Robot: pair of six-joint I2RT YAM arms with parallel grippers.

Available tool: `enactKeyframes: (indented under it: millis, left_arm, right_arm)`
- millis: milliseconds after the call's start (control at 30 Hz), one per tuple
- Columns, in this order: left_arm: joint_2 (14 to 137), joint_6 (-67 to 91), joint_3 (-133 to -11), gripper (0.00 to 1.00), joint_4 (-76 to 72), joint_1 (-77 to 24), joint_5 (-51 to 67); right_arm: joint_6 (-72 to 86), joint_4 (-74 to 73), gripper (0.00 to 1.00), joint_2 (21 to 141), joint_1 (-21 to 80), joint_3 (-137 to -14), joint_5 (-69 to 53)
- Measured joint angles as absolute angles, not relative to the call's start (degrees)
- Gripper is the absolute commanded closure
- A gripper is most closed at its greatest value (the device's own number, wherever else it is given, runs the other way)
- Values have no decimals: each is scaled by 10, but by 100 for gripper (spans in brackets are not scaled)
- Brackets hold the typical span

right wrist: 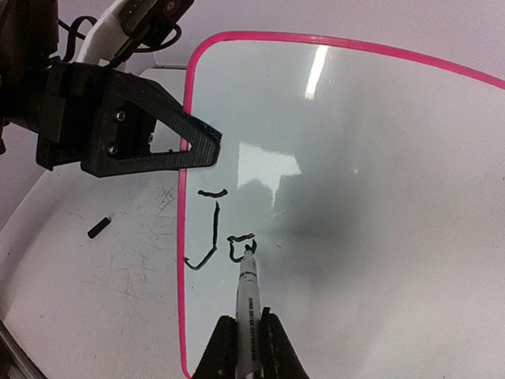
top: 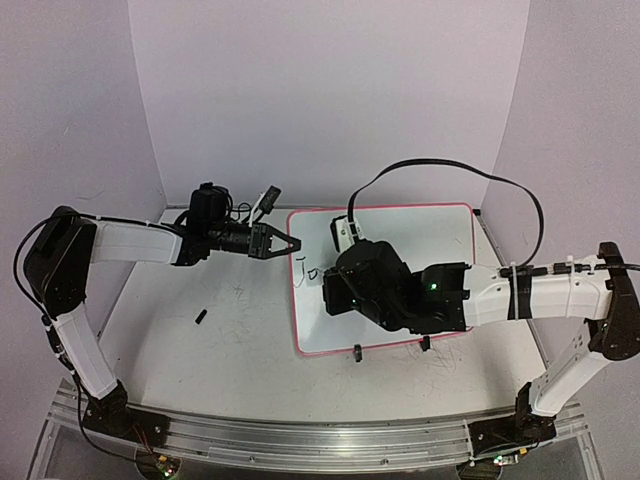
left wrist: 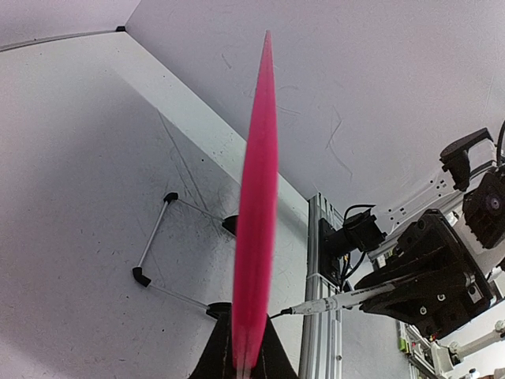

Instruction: Write a sentence on the whiteboard

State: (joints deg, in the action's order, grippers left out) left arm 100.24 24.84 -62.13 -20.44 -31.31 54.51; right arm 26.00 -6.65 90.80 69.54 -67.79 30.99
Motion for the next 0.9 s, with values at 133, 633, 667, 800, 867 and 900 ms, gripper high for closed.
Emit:
enactKeyframes:
  millis: [133, 633, 667, 800, 867, 900]
  left_arm:
    - [999, 249, -620, 100, -205, -318, 538]
    - [999, 248, -620, 100, -205, -318, 538]
    - [999, 248, -620, 100, -205, -318, 538]
    - [999, 248, -620, 100, -205, -318, 538]
    - [999, 248, -620, 100, -205, -318, 538]
    - [999, 248, -620, 100, -205, -318, 538]
  right_arm:
    - [260, -67, 100, 910, 695, -679, 319]
    - [264, -74, 100, 937, 695, -692, 339]
    - [265, -74, 100, 937, 695, -692, 340]
    - [268, -74, 100, 937, 695, -693, 344]
    - [269, -75, 100, 937, 695, -693, 346]
    - [269, -75, 100, 937, 695, -694, 347]
